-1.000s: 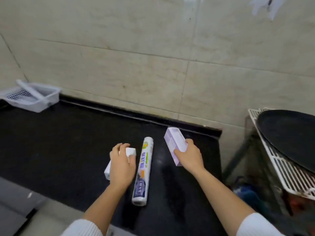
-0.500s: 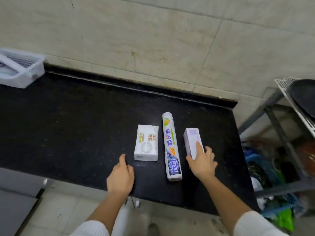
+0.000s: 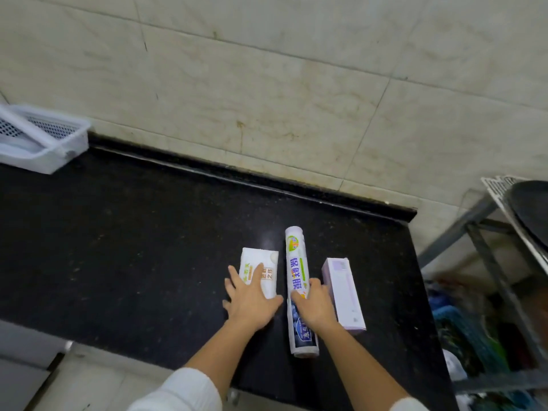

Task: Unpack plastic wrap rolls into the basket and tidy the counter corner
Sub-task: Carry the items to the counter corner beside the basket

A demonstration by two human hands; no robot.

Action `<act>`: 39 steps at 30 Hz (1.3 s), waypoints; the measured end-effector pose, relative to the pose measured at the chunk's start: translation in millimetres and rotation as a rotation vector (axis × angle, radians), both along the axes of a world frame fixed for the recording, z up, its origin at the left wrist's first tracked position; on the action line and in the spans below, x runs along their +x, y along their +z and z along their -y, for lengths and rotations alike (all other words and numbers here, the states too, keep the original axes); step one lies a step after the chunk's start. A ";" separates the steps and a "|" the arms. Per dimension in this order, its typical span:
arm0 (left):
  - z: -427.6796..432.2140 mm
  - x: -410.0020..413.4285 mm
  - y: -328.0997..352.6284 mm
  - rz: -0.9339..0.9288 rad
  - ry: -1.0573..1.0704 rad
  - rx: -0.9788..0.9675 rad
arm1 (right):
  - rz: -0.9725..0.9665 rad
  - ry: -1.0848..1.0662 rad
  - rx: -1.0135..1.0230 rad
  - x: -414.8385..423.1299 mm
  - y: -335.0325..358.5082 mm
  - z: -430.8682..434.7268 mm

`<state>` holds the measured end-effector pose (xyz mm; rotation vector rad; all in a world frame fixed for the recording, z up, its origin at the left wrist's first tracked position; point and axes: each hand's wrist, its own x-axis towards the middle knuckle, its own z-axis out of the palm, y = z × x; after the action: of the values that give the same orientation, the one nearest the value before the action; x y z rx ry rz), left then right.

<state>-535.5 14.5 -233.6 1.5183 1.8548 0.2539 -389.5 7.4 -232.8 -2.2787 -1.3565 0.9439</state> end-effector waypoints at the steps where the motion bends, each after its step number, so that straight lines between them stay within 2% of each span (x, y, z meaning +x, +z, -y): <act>1: 2.7 0.8 -4.0 -0.011 0.008 -0.022 | -0.011 0.001 -0.026 0.7 -7.1 0.0; 8: -6.8 -21.2 -4.3 0.034 0.081 -0.004 | 0.013 0.005 -0.064 -5.2 -27.3 -23.5; 11: -14.9 -64.4 -2.7 0.125 0.139 -0.003 | -0.043 -0.030 0.043 -29.5 -25.3 -38.5; 14: -21.7 -125.3 1.7 0.277 0.294 0.004 | -0.133 0.024 0.077 -73.1 -17.4 -58.5; 17: -26.8 -194.3 9.7 0.348 0.428 0.054 | -0.185 0.138 0.093 -133.7 -9.1 -81.9; 22: -25.3 -329.9 15.1 0.327 0.579 0.111 | -0.253 0.296 0.106 -268.2 -3.1 -106.7; 31: 13.4 -583.4 2.6 0.225 0.696 0.100 | -0.318 0.352 0.023 -521.2 -14.6 -97.2; 35: 9.3 -664.1 5.5 0.118 0.750 0.067 | -0.313 0.413 0.011 -595.3 -10.0 -97.8; 39: -18.5 -713.5 7.8 0.127 0.753 0.084 | -0.251 0.481 0.000 -643.3 -8.1 -122.1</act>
<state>-1249.0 33.0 -225.7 0.7636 2.2554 0.7596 -1032.8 129.5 -240.9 -1.7818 -1.8165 1.3201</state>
